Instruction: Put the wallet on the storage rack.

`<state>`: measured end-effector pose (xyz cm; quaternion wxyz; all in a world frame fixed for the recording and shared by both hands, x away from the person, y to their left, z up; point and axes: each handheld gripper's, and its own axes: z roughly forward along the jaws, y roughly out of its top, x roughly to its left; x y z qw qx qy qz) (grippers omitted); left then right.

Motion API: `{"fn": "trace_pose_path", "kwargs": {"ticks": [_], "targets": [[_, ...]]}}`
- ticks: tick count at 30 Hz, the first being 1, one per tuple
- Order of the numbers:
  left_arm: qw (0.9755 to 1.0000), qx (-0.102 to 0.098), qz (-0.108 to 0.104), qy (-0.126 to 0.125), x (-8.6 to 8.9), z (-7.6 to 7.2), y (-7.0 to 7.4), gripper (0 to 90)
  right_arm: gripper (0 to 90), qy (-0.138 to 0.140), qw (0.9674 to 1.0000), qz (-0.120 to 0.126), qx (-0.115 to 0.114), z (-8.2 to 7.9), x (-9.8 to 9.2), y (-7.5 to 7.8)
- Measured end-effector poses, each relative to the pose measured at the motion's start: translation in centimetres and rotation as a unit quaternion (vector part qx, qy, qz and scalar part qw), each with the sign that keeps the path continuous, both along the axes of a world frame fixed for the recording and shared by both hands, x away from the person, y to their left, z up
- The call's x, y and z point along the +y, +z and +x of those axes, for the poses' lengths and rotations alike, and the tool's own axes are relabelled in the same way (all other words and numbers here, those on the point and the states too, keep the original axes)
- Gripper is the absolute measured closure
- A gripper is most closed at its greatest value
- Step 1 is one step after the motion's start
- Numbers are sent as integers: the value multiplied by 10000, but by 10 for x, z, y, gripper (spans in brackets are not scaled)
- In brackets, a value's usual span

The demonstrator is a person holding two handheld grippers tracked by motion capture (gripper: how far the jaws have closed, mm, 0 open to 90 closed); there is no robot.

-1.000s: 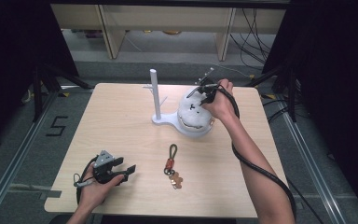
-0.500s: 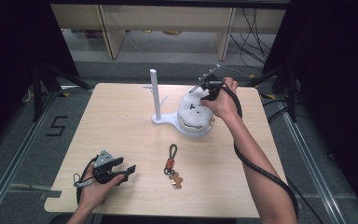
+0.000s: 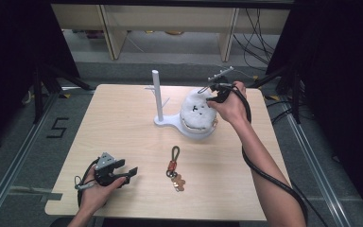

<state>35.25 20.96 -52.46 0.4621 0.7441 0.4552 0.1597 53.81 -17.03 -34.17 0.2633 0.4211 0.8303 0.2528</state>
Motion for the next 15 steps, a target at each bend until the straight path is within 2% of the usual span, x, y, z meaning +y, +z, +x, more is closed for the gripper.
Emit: {"fn": "trace_pose_path", "kwargs": {"ticks": [2,7,10,12,15], "targets": [[10000,0,-14,0,0,0,0,323,430,-91,9999,128,-42,-5,-3,-1],[10000,-14,68,64,-1,-1,1,321,487,-132,9994,316,81,-15,-12,-6],[10000,-45,4,40,-3,0,1,318,532,-180,9987,463,134,-24,-18,-8],[10000,-51,2,-6,-3,0,2,317,538,-162,9987,482,91,-28,-23,-10],[10000,-58,-20,-13,-4,0,3,316,553,-214,9981,552,190,-37,-28,-14]]}}
